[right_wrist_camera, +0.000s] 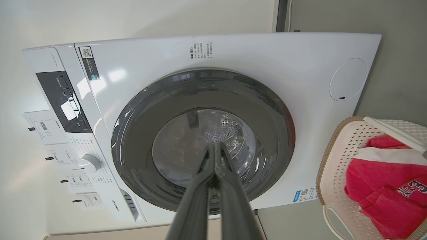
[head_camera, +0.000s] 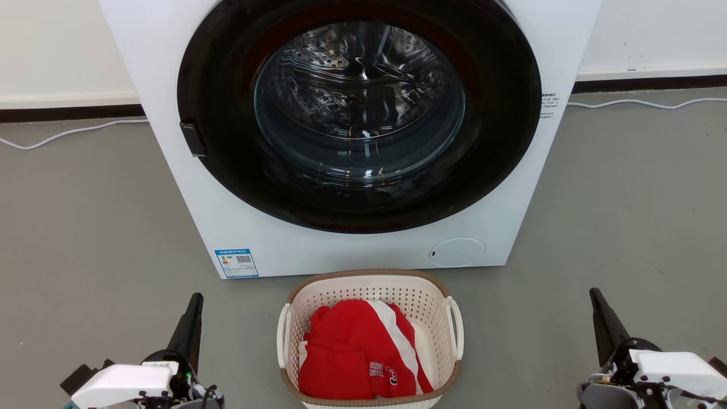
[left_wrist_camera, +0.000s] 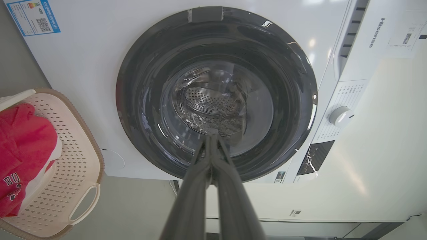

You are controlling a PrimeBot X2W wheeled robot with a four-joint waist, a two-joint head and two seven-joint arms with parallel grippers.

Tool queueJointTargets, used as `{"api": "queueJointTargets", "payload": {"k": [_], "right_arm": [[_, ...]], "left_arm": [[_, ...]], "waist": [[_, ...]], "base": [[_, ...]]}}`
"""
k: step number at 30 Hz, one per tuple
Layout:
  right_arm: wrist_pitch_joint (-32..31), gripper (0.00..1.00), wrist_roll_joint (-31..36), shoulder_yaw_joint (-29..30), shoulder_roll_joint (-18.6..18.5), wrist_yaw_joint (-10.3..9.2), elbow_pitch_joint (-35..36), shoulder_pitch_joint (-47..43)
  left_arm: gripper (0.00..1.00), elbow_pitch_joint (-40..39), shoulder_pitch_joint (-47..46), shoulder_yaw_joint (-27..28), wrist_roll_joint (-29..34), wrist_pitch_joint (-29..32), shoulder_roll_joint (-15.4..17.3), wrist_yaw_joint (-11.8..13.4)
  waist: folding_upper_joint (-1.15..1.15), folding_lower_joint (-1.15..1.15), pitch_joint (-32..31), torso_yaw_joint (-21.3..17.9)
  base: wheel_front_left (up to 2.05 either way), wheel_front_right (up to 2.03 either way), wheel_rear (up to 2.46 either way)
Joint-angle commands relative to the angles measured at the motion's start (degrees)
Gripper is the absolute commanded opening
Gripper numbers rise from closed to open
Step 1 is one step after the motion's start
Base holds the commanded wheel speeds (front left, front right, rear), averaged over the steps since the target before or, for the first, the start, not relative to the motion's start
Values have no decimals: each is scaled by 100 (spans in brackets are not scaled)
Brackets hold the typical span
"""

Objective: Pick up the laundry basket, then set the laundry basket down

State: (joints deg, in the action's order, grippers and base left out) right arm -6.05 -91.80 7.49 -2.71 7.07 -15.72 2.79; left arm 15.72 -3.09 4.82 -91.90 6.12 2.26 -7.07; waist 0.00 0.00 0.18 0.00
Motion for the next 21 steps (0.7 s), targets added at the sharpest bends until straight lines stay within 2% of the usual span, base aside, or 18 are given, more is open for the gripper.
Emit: {"api": "queueJointTargets", "payload": {"k": [1,21], "right_arm": [[-42,0,-39,-99,-17,42,169,339],[-42,0,-39,-99,-17,42,169,339]], "left_arm": [[0,-169,-309,168,-29,34,62,-42],[0,-169,-309,168,-29,34,62,-42]], "waist": [[0,0,0,0],[0,0,0,0]], "base": [[0,0,0],[0,0,0]]}}
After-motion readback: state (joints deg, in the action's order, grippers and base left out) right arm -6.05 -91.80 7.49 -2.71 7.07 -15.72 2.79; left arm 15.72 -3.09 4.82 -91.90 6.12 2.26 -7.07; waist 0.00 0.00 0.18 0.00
